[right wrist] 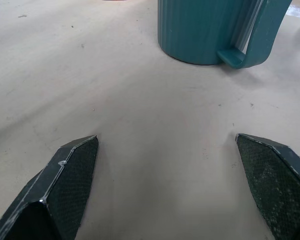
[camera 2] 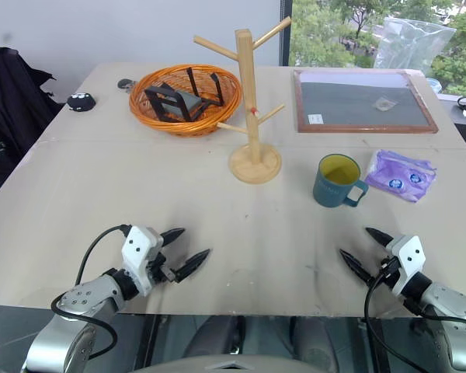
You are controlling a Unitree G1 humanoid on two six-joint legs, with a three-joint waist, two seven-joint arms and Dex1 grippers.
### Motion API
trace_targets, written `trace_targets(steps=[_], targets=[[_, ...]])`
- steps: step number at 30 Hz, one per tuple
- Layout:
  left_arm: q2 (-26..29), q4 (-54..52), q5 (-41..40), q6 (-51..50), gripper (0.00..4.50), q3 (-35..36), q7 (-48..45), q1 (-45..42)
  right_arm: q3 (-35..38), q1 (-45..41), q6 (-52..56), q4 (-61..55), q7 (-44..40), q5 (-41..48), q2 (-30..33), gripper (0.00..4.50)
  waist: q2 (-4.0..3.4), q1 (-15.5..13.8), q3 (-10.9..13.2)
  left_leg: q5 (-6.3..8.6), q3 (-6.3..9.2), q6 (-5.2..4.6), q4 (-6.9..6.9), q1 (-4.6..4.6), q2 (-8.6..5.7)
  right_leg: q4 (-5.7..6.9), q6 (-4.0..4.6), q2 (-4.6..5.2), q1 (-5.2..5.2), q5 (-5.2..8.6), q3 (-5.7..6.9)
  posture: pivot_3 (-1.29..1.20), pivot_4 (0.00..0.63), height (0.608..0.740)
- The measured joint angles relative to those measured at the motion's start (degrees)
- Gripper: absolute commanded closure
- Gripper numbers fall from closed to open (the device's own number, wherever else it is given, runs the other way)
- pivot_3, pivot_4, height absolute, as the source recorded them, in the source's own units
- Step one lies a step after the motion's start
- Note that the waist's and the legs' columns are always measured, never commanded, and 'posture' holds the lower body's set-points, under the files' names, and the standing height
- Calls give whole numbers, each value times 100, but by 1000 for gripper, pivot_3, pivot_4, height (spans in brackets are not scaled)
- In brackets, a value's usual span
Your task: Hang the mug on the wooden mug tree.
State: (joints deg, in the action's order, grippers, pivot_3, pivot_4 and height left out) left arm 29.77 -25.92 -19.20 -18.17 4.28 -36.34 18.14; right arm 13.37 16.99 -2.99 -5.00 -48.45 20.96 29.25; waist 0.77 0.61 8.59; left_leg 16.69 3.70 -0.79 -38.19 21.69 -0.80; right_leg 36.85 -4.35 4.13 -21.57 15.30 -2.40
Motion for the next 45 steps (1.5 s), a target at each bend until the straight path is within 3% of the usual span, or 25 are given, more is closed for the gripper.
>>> trace_targets(steps=[25,29,37,45], targets=[[-64,74,-6,107,0,-106,-135,-268,54,206,200,-446,504,16,-34,79,0,0,0,0,0,0,0,0,0,0,0,0,0,0,0,0,150,740],[5,17,-138,-165,0,-485,-402,-1166,125,-185,991,-1043,1722,-29,-547,79,-1,-22,-1,-2,10,3,-5,3,-3,10,0,-2,-1,-1,8,0,150,740],[218,-233,-604,-843,0,-1093,-1061,-2726,-2,-783,2202,-1654,3373,-515,-1116,79,-4,8,-3,-17,2,30,0,17,-19,6,0,-6,-22,0,2,0,150,740],[306,-233,-889,-1158,0,-1313,-1455,-3284,-89,-1223,2519,-1644,4190,-961,-1560,79,-4,25,-2,-17,-2,28,-1,11,-21,12,-1,-9,-20,0,-3,0,150,740]])
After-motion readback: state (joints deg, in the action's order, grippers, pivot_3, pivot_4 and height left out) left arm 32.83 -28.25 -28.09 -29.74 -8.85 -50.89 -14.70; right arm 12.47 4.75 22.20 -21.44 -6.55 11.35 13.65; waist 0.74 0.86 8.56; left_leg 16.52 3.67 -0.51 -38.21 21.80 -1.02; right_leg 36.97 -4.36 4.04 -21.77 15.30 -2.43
